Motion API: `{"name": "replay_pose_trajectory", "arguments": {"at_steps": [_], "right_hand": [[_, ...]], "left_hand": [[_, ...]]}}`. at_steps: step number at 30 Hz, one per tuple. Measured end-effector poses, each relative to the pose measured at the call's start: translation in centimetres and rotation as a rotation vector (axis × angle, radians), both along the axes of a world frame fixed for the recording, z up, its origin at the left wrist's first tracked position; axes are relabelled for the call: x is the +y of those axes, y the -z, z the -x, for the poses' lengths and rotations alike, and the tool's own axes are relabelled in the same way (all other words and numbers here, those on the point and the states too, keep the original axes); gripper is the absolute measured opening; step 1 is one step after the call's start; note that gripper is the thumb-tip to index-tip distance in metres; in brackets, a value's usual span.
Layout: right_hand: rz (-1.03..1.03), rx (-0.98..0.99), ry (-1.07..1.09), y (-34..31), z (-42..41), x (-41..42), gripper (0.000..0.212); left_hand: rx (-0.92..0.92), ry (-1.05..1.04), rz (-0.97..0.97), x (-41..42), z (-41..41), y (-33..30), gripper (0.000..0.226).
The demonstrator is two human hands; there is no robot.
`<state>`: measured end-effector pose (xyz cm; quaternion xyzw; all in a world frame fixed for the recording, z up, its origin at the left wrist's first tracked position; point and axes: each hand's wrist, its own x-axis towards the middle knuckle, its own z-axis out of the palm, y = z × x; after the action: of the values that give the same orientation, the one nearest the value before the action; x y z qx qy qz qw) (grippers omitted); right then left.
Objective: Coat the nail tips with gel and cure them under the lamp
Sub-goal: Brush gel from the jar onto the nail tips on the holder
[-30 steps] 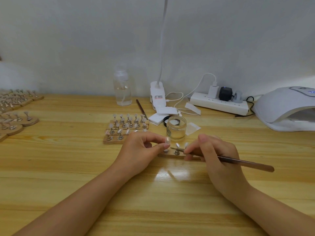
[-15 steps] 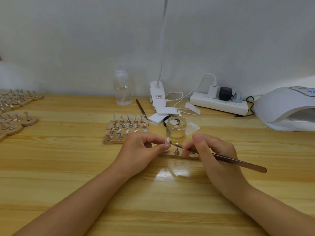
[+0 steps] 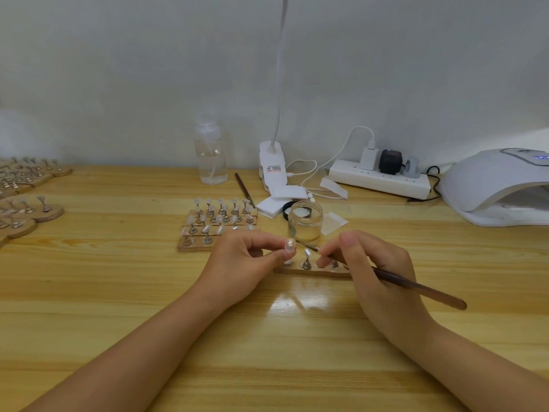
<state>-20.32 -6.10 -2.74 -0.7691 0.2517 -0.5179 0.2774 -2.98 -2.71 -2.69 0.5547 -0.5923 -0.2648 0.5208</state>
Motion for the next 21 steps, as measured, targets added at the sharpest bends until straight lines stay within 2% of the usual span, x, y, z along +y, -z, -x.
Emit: {"name": "replay_pose_trajectory", "arguments": {"at_steps": [2, 5, 9, 11, 15, 21], "right_hand": [[-0.010, 0.018, -0.006, -0.02, -0.09, -0.06, 0.032], [0.017, 0.024, -0.052, 0.19, -0.11, 0.03, 0.042], [-0.017, -0.073, -0.080, 0.14, 0.13, 0.04, 0.044], [-0.013, -0.068, -0.060, 0.05, 0.16, 0.08, 0.038], [-0.014, 0.005, 0.001, -0.19, 0.00, 0.29, 0.009], [0.085, 0.100, 0.022, -0.32, -0.04, 0.38, 0.015]], "left_hand": [[-0.005, 0.003, 0.005, -0.01, -0.06, 0.07, 0.007], [-0.007, 0.002, 0.010, -0.01, -0.20, 0.18, 0.006], [-0.005, -0.002, 0.019, 0.00, -0.17, 0.18, 0.011], [0.000, -0.002, 0.031, 0.00, -0.14, 0.14, 0.013], [0.013, -0.013, 0.048, -0.06, -0.07, 0.11, 0.022], [0.032, -0.022, 0.045, -0.03, -0.02, 0.02, 0.017]]}}
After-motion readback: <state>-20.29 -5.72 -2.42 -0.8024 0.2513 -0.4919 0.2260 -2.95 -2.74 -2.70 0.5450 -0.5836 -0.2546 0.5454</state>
